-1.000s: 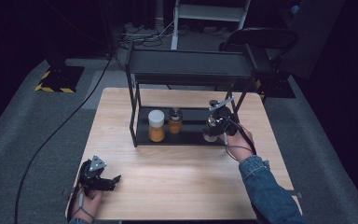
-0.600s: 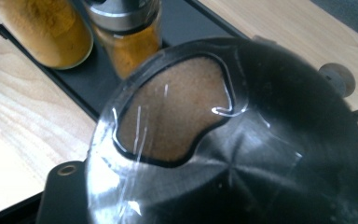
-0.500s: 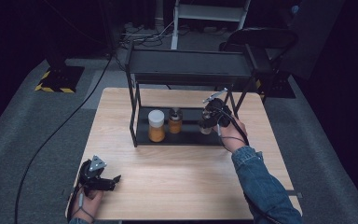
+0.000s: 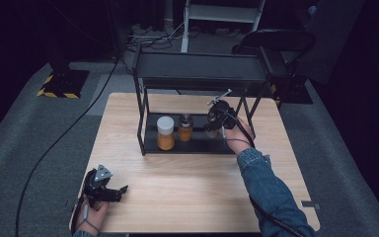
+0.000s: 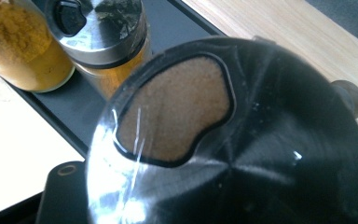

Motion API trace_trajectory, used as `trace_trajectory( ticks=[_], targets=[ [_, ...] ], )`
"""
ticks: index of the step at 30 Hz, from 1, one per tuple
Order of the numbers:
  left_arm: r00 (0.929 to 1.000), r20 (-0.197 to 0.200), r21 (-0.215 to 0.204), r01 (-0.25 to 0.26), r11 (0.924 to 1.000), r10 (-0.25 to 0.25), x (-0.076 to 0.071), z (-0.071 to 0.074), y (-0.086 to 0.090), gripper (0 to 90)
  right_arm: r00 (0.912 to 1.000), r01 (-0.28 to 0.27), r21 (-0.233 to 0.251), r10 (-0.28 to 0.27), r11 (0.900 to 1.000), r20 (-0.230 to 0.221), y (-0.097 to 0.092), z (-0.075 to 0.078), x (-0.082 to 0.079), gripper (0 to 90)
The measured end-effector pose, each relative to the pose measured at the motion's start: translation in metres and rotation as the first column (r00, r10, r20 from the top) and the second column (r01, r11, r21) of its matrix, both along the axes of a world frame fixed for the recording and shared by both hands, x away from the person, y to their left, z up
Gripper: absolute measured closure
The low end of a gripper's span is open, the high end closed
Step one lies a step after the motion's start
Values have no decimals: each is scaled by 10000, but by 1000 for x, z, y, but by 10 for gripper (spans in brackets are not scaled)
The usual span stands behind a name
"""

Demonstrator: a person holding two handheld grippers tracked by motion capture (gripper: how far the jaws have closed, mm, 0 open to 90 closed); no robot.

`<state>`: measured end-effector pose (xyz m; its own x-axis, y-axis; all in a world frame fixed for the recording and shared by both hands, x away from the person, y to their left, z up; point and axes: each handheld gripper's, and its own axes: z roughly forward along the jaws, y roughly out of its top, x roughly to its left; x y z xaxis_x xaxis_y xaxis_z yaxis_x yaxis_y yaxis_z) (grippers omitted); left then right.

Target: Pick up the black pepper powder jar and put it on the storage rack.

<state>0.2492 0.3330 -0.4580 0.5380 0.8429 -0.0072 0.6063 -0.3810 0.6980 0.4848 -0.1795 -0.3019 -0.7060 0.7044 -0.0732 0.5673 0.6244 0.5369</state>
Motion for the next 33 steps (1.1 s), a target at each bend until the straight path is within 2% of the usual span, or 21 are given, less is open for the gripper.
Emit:
trace_trajectory(
  ticks=[13,25,33],
  targets=[
    [10000,-1,3,3,10000,-3,0,0,0,41,9997,-17,-33,16,10000,-239,16,-20,13,307],
    [10000,-1,1,3,10000,-3,0,0,0,41,9987,194,87,-189,9998,-474,18,-38,21,307],
    [10000,0,2,5,10000,-5,0,0,0,41,9987,280,40,-278,9996,-419,20,-46,22,306]
  ],
)
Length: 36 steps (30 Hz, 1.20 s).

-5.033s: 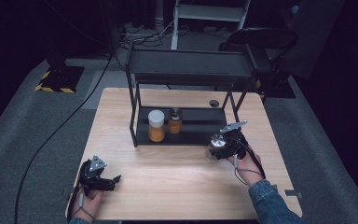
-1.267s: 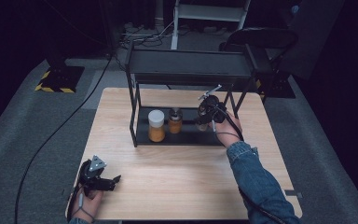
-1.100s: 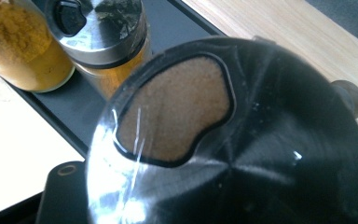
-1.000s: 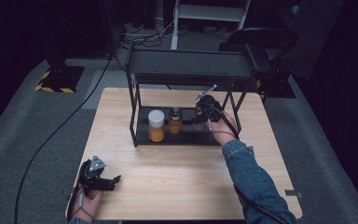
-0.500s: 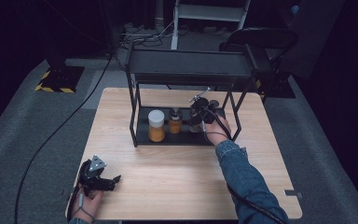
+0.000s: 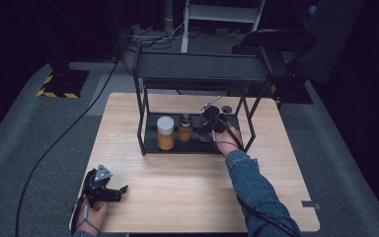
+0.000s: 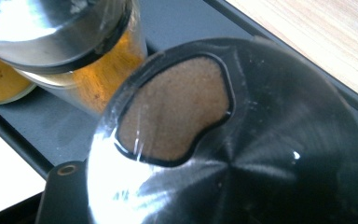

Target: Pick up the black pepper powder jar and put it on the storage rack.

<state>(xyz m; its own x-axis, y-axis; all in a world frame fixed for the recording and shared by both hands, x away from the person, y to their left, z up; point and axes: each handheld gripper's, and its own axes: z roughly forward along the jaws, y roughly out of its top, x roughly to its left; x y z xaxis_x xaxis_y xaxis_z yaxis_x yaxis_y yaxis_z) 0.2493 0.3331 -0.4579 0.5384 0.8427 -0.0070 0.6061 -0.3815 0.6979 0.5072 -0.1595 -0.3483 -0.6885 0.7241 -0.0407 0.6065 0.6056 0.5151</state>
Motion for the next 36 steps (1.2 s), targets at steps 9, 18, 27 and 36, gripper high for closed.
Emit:
trace_trajectory(
  ticks=[9,18,27,36],
  targets=[
    [10000,1,-3,-1,10000,1,0,0,0,41,9999,154,11,-154,9999,-50,0,-6,3,307],
    [10000,-2,-4,0,10000,0,0,0,0,41,9995,242,328,-235,9992,-217,-8,-10,6,301],
    [10000,6,-4,17,10000,-17,0,0,0,40,9996,264,389,-259,9989,-150,-15,0,3,114],
    [10000,8,-15,0,10000,0,0,0,0,40,9995,-130,439,117,9990,292,-29,16,-20,87]
  ],
)
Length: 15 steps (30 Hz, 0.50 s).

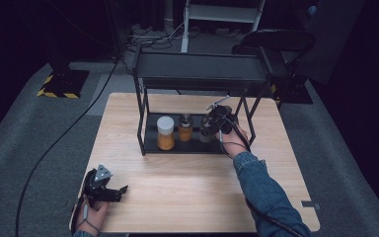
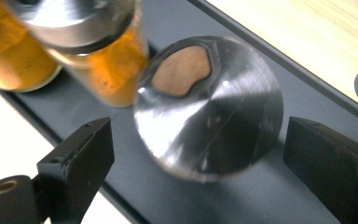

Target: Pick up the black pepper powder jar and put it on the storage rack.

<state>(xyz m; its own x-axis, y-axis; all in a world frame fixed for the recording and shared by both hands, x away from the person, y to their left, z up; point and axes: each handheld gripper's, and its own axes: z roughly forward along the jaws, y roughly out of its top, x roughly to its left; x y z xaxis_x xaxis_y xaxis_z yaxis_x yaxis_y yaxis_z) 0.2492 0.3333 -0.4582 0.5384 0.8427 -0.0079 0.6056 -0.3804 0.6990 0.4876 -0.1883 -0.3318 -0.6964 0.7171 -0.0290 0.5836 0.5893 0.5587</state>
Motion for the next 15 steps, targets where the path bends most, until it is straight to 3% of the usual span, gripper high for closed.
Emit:
trace_trajectory(
  ticks=[8,15],
  targets=[
    [10000,-22,-12,-26,10000,26,1,0,0,39,9991,-48,398,32,9992,412,-22,15,-27,74],
    [10000,-15,-17,-33,10000,33,1,0,0,38,9971,-155,435,122,9989,756,-42,31,-51,74]
  ],
)
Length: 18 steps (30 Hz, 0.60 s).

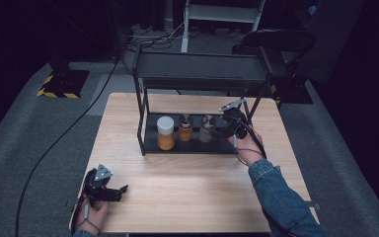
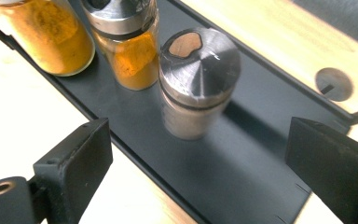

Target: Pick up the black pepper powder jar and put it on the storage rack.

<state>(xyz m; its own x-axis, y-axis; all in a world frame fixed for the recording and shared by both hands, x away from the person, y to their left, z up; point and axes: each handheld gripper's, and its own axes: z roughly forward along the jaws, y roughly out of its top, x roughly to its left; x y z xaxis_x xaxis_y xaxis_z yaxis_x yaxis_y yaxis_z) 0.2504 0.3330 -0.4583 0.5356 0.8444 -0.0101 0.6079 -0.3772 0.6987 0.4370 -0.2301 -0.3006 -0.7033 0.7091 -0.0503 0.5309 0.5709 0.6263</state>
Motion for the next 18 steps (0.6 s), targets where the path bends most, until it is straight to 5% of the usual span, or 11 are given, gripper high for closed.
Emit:
trace_trajectory(
  ticks=[18],
  targets=[
    [10000,-1,21,30,10000,-30,0,0,0,35,9911,-539,915,421,9943,1264,-70,5,-70,35]
  ],
)
